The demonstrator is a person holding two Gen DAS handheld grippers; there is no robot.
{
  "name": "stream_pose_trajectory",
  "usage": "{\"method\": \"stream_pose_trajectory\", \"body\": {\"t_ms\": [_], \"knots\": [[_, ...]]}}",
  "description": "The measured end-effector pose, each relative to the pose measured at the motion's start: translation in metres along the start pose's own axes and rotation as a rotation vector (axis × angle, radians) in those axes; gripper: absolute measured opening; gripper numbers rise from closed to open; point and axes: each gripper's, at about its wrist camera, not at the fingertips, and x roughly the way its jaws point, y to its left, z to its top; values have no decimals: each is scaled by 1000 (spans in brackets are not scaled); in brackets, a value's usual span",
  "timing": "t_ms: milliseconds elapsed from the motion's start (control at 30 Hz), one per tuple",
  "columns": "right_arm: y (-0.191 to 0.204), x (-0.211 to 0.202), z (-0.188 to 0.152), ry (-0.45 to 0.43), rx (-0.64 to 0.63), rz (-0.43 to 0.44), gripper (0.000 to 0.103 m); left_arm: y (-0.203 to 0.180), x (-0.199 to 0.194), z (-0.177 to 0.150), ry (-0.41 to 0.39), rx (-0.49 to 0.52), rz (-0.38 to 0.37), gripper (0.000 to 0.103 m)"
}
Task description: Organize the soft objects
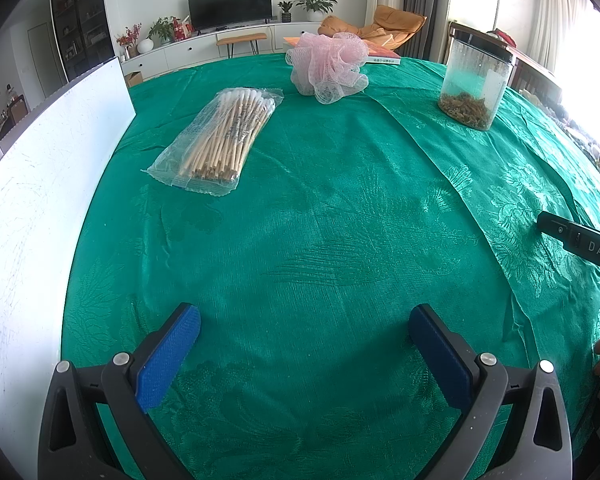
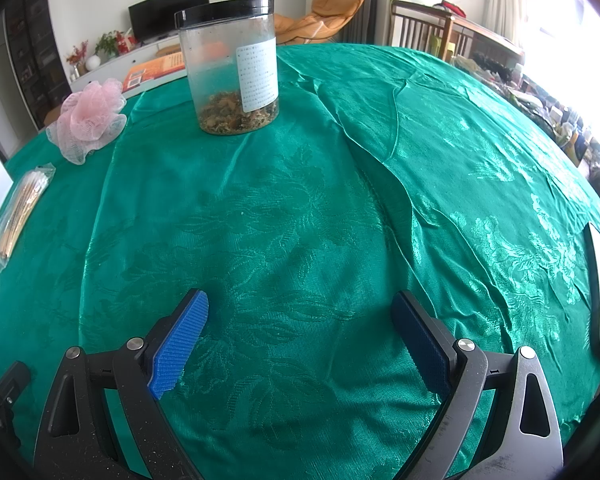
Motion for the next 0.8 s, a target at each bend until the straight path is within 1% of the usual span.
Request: {"method": "stream_pose_trajectory", "body": {"t_ms": [233, 267, 333, 367, 467, 500, 533, 567, 633, 700, 733, 800], "knots": [[0, 0, 0, 0, 0, 0, 95, 0, 0, 0, 1, 5, -1, 103], [0, 0, 0, 0, 0, 0, 95, 0, 0, 2, 16, 20, -7, 103], [0, 0, 0, 0, 0, 0, 95, 1, 2, 11, 90, 50, -27, 103], [0, 0, 0, 0, 0, 0, 95, 3, -1, 18, 95, 49, -29, 103], [0, 0, 0, 0, 0, 0, 95, 12, -18, 50, 12, 27, -36, 103], [0, 0, 0, 0, 0, 0, 95, 14, -20, 65, -7, 24, -20, 103], [0, 0, 0, 0, 0, 0, 95, 16, -19, 79, -16, 19, 10, 103], [0, 0, 0, 0, 0, 0, 95, 19, -13, 94, -11, 12, 44, 103], [0, 0, 0, 0, 0, 0, 95, 26, 11, 117, 23, 1, 92, 103], [0, 0, 0, 0, 0, 0, 95, 37, 40, 130, 62, -22, 139, 103], [0, 0, 0, 0, 0, 0, 95, 41, 52, 134, 80, -35, 150, 103], [0, 0, 0, 0, 0, 0, 95, 48, 70, 140, 95, -52, 135, 103]]}}
